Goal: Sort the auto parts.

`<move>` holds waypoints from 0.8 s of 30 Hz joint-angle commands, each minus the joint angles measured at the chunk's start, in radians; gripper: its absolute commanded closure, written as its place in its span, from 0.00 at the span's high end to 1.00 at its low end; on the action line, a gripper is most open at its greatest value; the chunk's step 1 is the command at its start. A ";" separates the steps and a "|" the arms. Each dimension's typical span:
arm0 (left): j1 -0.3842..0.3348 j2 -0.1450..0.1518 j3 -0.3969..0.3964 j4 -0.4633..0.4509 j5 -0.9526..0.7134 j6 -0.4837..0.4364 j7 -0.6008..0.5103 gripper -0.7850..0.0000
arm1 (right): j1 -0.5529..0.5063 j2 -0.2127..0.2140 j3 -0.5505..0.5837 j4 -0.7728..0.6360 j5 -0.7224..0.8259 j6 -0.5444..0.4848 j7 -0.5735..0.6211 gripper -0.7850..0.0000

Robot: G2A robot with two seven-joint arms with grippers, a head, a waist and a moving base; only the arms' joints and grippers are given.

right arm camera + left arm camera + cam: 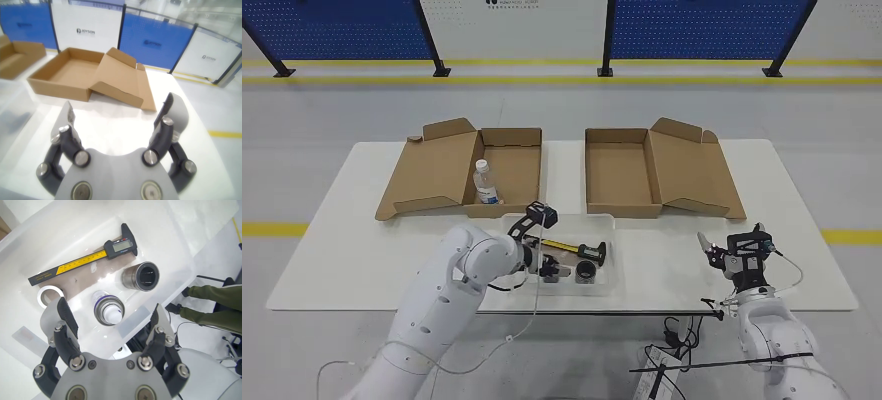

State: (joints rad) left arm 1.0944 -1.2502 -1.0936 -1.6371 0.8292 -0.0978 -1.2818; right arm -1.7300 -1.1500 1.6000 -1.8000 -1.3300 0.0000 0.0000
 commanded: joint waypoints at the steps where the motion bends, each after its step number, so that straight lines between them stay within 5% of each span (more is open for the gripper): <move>1: -0.004 0.002 0.004 0.007 0.011 0.003 -0.007 1.00 | 0.000 0.000 0.000 0.000 0.000 0.000 0.000 1.00; 13: -0.023 0.004 0.037 0.037 0.029 0.011 0.000 1.00 | 0.000 0.000 0.000 0.000 0.000 0.000 0.000 1.00; 16: -0.025 0.005 0.044 0.043 0.028 0.013 0.004 0.91 | 0.000 0.000 0.000 0.000 0.000 0.000 0.000 1.00; 24: -0.024 0.007 0.061 0.062 0.031 0.010 0.014 0.86 | 0.000 0.000 0.000 0.000 0.000 0.000 0.000 1.00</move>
State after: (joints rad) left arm 1.0703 -1.2434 -1.0345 -1.5774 0.8597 -0.0877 -1.2695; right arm -1.7300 -1.1500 1.6000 -1.8000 -1.3300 0.0000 0.0000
